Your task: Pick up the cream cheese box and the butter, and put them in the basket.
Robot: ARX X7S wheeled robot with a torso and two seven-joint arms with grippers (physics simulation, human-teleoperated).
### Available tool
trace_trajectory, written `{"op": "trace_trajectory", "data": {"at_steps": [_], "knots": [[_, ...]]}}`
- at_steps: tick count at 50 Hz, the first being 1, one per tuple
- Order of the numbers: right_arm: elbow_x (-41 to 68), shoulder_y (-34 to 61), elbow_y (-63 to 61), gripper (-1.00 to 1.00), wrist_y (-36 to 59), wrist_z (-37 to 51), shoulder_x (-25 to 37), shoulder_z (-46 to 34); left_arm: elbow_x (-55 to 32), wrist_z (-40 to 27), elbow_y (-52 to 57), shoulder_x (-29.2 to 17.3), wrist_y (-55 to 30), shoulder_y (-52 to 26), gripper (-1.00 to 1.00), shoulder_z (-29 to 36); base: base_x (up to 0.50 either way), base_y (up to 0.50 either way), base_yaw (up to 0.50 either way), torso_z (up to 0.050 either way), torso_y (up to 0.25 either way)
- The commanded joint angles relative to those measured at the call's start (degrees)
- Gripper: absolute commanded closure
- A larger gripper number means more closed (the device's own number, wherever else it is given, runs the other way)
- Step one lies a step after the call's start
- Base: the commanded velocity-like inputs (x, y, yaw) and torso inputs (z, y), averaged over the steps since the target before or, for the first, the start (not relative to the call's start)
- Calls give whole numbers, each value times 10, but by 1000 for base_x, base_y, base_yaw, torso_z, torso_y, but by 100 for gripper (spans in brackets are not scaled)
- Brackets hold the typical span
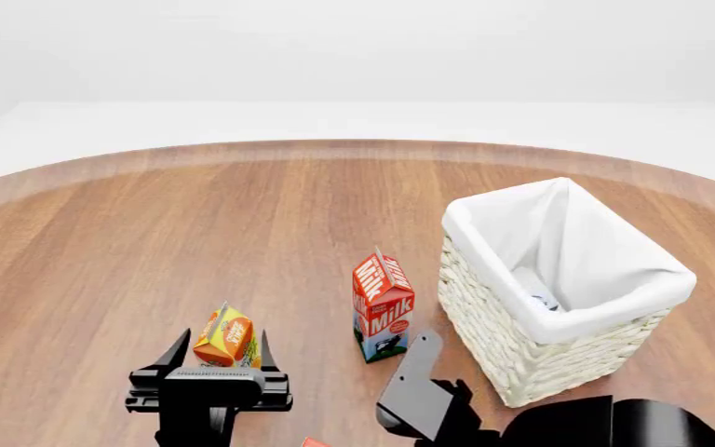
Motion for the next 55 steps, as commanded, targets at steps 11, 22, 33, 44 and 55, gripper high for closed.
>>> {"op": "trace_trajectory", "data": {"at_steps": [11,22,33,44,55], "knots": [[-30,3,32,-100,-22,-22,-7,-26,-1,-2,0,-1,0,-1,-100,2,0,0,0,0,0],[-46,1,53,-100,-34,-33,-10,-40,-1,-3,3,-3,0,1,-100,2,0,0,0,0,0],[-61,7,53,-100,-35,-40,-13,-61,-2,-4,6,-4,-2,1,-100,3,0,0,0,0,0],[-68,8,52,-100,-34,-46,-14,-78,-3,-4,2,-3,0,-1,-100,5,0,0,0,0,0],[-74,8,62,-100,-41,-52,-16,-85,-4,-4,1,-3,0,-2,-100,5,0,0,0,0,0]]}}
